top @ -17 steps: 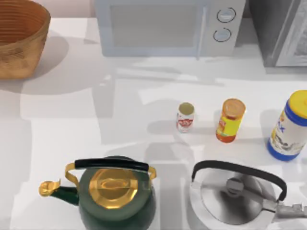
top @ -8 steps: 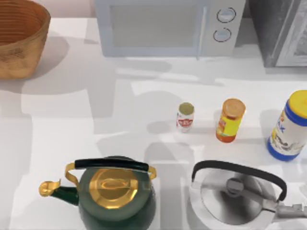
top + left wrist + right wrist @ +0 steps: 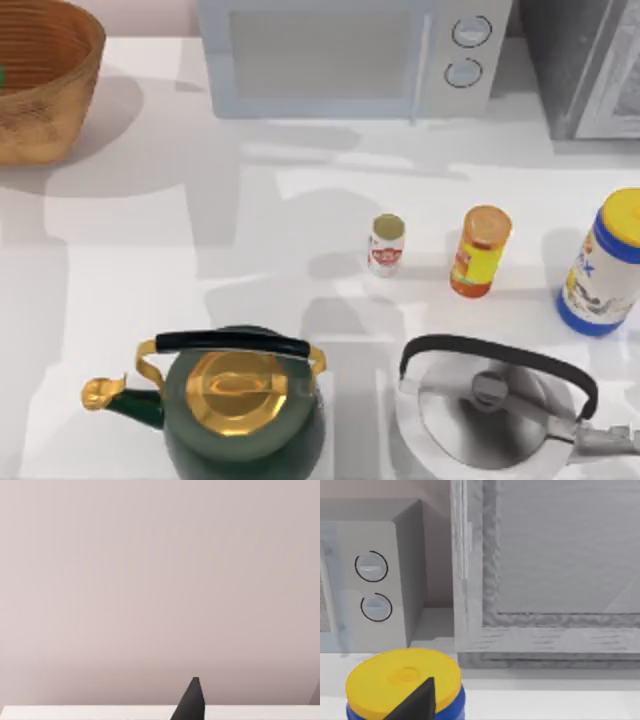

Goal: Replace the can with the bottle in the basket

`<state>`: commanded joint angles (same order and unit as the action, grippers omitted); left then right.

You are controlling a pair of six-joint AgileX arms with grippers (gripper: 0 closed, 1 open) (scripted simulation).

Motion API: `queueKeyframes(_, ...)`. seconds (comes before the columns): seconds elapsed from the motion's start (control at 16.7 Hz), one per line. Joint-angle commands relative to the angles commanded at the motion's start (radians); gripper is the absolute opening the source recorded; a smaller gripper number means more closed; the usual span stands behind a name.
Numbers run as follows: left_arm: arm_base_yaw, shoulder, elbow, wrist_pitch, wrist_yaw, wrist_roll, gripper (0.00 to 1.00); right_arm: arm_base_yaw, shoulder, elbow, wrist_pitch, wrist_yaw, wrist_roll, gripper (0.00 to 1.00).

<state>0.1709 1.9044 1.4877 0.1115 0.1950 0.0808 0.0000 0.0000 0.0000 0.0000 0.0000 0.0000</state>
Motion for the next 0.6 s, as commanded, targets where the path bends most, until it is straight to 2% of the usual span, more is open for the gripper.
queueKeyframes(0.24, 0.000, 0.000, 0.000, 0.000, 0.000, 0.000, 0.98, 0.000, 0.000, 0.000, 0.000, 0.000, 0.000, 1.00)
queueKeyframes(0.6, 0.000, 0.000, 0.000, 0.000, 0.000, 0.000, 1.00, 0.000, 0.000, 0.000, 0.000, 0.000, 0.000, 1.00)
